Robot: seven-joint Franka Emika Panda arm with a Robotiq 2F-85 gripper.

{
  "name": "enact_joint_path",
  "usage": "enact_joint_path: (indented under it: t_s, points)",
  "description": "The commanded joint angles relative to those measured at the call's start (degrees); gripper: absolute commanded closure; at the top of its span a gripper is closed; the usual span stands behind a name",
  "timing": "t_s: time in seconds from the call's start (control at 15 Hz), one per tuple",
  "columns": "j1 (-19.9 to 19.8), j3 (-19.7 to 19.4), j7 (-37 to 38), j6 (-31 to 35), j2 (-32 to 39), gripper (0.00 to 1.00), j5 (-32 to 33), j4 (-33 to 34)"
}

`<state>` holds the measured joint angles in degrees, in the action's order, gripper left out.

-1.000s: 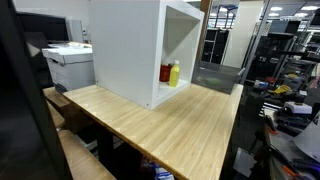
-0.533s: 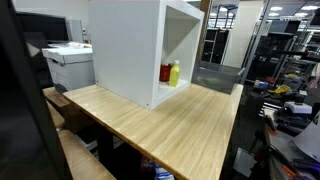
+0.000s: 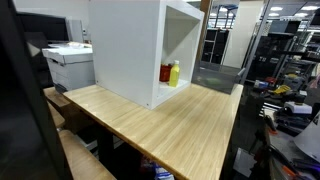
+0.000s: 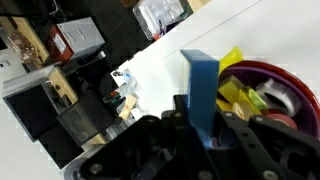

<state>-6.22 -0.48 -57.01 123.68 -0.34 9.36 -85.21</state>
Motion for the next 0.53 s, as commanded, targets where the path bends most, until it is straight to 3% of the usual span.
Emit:
enact_joint_path:
  t_s: [0.0,0.47]
  points:
    - [0.47,0.40,-2.99,2.87,-4.48,0.94,-0.51,-6.21]
    - [3.71,-0.93,-4.28,4.22,-8.22,0.94,-0.46,-11.19]
